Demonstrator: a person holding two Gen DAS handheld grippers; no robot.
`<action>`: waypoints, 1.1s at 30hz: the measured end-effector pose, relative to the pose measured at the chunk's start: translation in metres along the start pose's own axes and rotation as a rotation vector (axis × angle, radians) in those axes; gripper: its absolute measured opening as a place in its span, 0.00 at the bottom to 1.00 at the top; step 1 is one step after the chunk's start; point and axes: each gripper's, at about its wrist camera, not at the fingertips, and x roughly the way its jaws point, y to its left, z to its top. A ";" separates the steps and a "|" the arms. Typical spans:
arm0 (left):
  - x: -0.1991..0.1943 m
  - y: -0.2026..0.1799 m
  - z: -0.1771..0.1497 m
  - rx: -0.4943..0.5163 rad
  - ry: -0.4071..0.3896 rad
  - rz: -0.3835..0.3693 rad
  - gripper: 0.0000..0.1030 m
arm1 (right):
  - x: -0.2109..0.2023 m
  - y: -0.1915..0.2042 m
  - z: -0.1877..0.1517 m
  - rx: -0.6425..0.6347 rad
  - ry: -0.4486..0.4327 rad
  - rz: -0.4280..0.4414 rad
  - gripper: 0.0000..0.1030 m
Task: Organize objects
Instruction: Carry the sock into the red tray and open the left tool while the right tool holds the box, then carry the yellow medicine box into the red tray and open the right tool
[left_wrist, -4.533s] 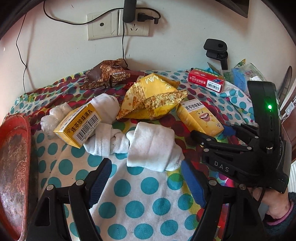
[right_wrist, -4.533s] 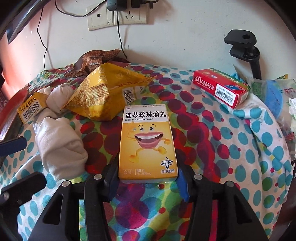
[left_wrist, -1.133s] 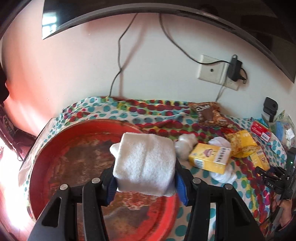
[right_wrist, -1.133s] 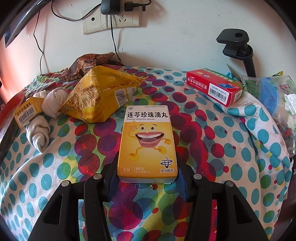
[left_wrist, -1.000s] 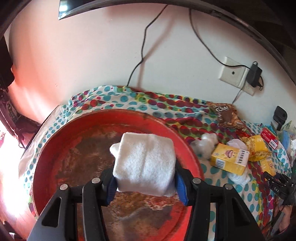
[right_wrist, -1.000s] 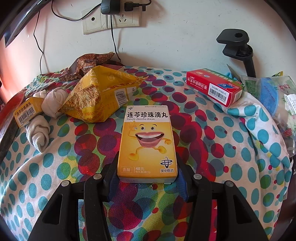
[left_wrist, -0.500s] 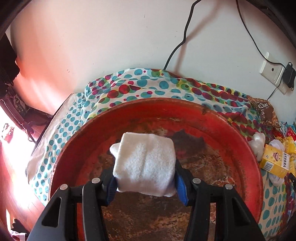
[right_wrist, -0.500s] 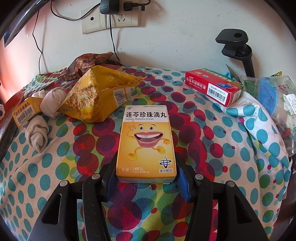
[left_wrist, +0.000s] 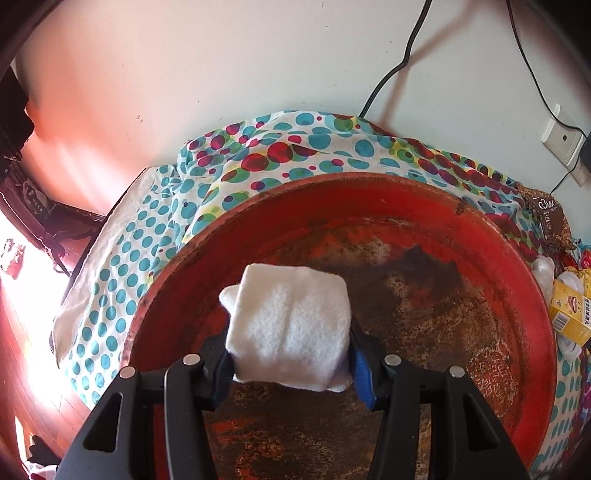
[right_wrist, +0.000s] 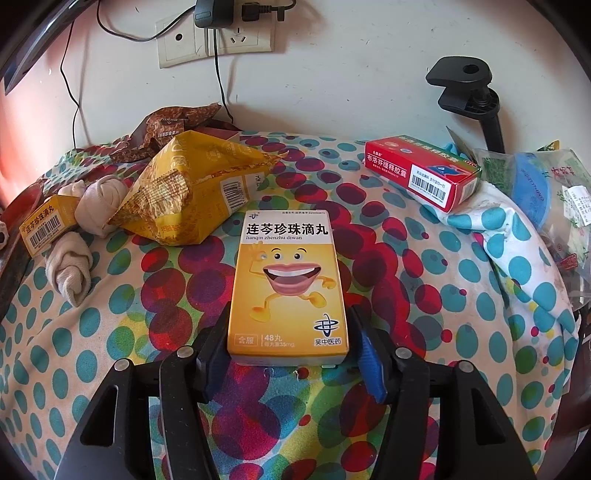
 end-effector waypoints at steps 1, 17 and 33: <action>0.000 0.001 0.000 0.000 -0.003 -0.002 0.52 | 0.000 0.000 0.000 0.000 0.000 -0.003 0.55; -0.007 -0.007 -0.008 0.085 0.020 0.069 0.65 | 0.000 0.000 0.000 -0.001 0.000 -0.013 0.58; -0.096 -0.065 -0.068 0.213 -0.177 0.017 0.65 | -0.002 0.000 0.002 -0.007 0.002 -0.013 0.54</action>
